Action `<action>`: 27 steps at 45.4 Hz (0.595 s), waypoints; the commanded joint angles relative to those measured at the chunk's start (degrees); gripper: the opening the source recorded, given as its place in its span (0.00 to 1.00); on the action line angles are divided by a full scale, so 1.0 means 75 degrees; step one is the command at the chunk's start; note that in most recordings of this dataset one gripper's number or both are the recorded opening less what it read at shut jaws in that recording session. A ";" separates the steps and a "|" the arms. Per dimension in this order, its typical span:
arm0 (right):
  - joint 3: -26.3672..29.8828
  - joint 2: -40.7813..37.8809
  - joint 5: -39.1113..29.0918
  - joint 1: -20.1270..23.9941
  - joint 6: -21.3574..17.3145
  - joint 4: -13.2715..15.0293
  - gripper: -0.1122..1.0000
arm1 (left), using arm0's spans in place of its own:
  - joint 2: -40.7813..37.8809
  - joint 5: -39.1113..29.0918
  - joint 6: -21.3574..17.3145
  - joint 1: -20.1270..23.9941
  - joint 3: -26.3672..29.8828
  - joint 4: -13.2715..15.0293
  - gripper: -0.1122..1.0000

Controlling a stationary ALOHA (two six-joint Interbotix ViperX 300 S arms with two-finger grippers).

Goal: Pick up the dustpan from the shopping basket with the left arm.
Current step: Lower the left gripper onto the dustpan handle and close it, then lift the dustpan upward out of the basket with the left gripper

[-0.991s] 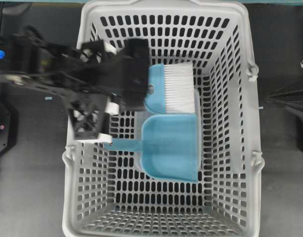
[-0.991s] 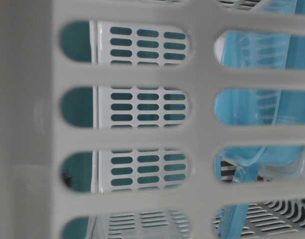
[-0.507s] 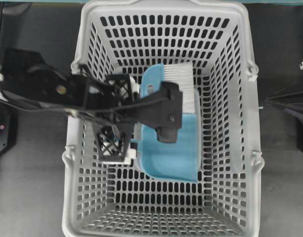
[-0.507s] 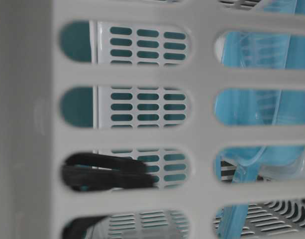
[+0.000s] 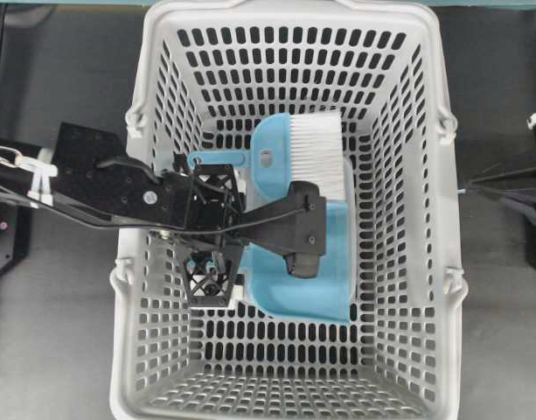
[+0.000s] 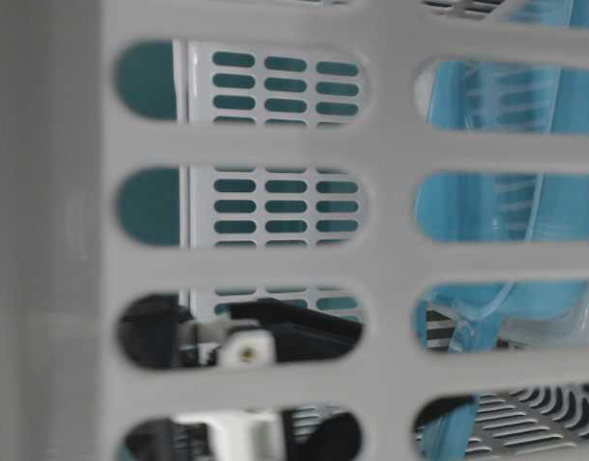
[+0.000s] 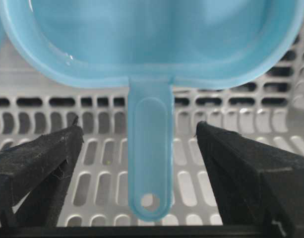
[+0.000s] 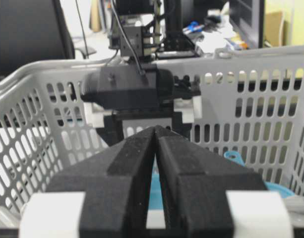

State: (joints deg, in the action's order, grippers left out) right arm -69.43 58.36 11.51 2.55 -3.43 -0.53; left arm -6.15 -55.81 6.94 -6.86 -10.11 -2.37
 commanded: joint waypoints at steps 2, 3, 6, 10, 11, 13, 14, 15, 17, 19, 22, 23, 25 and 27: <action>0.0023 -0.0082 0.0047 0.0012 0.0000 -0.0035 0.09 | 0.0059 0.0352 -0.0023 -0.0012 -0.0187 -0.0012 0.91; 0.0023 -0.0070 0.0035 0.0012 0.0000 -0.0035 0.09 | 0.0059 0.0410 -0.0023 -0.0012 -0.0211 -0.0023 0.91; 0.0000 -0.0070 0.0035 0.0012 0.0000 -0.0035 0.09 | 0.0059 0.0609 -0.0082 -0.0012 -0.0293 -0.0023 0.91; 0.0000 -0.0070 0.0047 0.0012 0.0000 -0.0035 0.09 | 0.0059 0.0832 -0.0105 -0.0012 -0.0387 -0.0023 0.90; 0.0000 -0.0070 0.0035 0.0012 -0.0012 -0.0035 0.09 | 0.0059 0.0926 -0.0105 -0.0012 -0.0422 -0.0023 0.90; 0.0000 -0.0059 0.0035 0.0012 -0.0012 -0.0035 0.09 | 0.0070 0.1008 -0.0105 -0.0012 -0.0457 -0.0023 0.88; 0.0000 -0.0047 0.0023 0.0012 -0.0012 -0.0035 0.09 | 0.0082 0.1043 -0.0105 -0.0012 -0.0469 -0.0023 0.87; 0.0000 -0.0047 0.0012 0.0012 -0.0012 -0.0023 0.09 | 0.0094 0.1055 -0.0105 -0.0012 -0.0480 -0.0023 0.85; 0.0000 -0.0035 0.0000 0.0012 -0.0012 -0.0035 0.09 | 0.0094 0.1055 -0.0105 -0.0035 -0.0504 -0.0023 0.78; 0.0000 -0.0023 -0.0012 0.0012 -0.0012 -0.0035 0.09 | 0.0094 0.1043 -0.0105 -0.0059 -0.0504 -0.0023 0.69; 0.0000 -0.0012 -0.0023 0.0012 -0.0012 -0.0035 0.09 | 0.0094 0.1043 -0.0129 -0.0129 -0.0504 -0.0023 0.51; 0.0000 0.0000 -0.0035 0.0012 -0.0012 -0.0035 0.09 | 0.0094 0.1043 -0.0129 -0.0141 -0.0504 -0.0023 0.45; 0.0000 0.0012 -0.0035 0.0012 -0.0012 -0.0035 0.09 | 0.0117 0.1043 -0.0129 -0.0141 -0.0469 -0.0023 0.36; 0.0000 0.0035 -0.0035 0.0012 -0.0012 -0.0035 0.09 | 0.0152 0.1031 -0.0164 -0.0141 -0.0434 -0.0023 0.37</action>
State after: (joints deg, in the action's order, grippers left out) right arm -69.87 58.71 10.99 2.46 -3.43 -0.53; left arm -6.24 -48.25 6.06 -7.56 -14.15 -2.37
